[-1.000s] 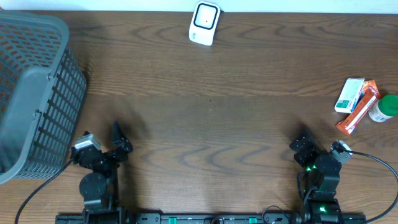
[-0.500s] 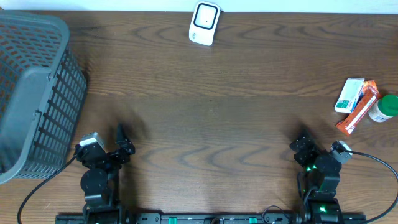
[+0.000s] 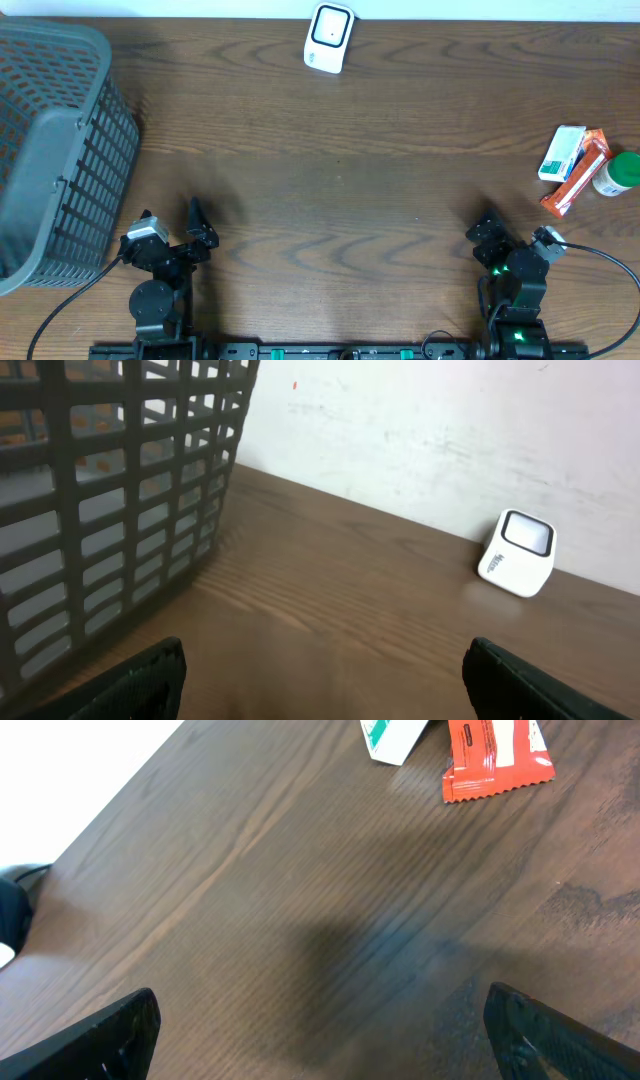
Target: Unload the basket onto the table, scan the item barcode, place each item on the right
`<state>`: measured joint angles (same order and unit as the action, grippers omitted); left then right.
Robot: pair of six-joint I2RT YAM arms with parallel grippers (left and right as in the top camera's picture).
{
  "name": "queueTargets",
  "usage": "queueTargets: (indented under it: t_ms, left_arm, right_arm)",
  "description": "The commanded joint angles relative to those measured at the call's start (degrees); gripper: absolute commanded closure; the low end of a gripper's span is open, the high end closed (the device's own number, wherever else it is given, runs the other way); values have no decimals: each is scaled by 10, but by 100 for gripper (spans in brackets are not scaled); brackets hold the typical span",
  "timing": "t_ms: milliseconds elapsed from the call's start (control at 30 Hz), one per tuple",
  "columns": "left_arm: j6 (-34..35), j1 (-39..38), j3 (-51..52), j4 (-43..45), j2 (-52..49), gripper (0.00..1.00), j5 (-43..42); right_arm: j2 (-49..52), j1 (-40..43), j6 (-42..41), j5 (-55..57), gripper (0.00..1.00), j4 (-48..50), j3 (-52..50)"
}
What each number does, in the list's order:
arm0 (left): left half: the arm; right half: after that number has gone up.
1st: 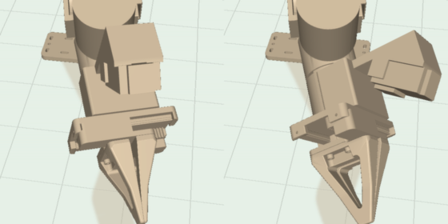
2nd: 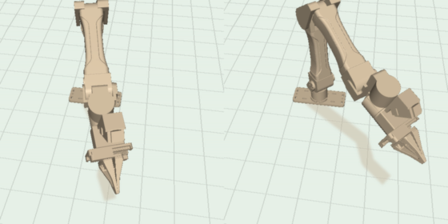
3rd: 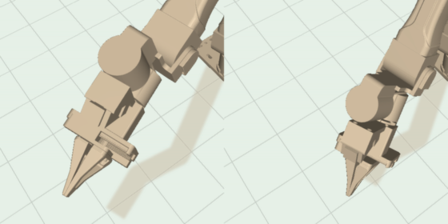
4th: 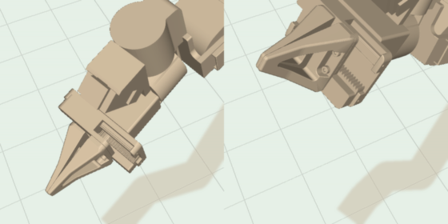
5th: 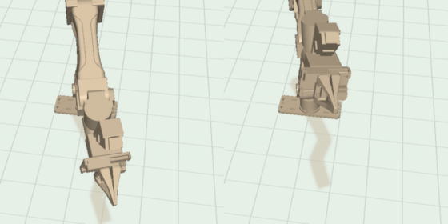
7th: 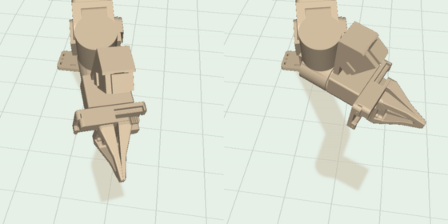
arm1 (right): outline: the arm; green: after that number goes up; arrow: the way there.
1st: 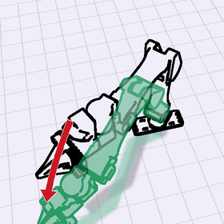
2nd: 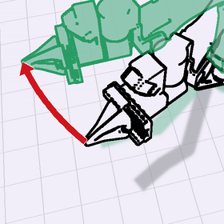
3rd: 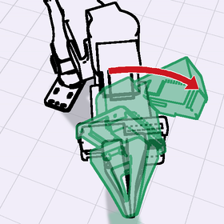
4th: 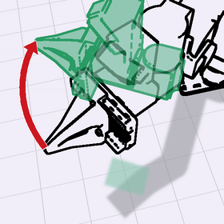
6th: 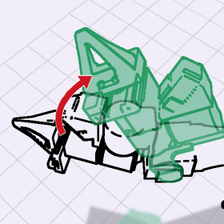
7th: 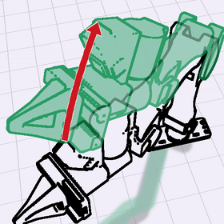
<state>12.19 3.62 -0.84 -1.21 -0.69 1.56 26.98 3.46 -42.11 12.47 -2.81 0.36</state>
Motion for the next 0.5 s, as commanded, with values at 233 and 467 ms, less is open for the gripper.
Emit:
queueTargets:
  t_ms: [233,467]
  left_arm:
    - [-5,-3,5,-30,5,10,5]
    - [-5,-46,5,-30,6,10,5]
  right_arm:
    - [0,2,-7,9,1,-2,0]
    - [0,2,-7,9,1,-2,0]
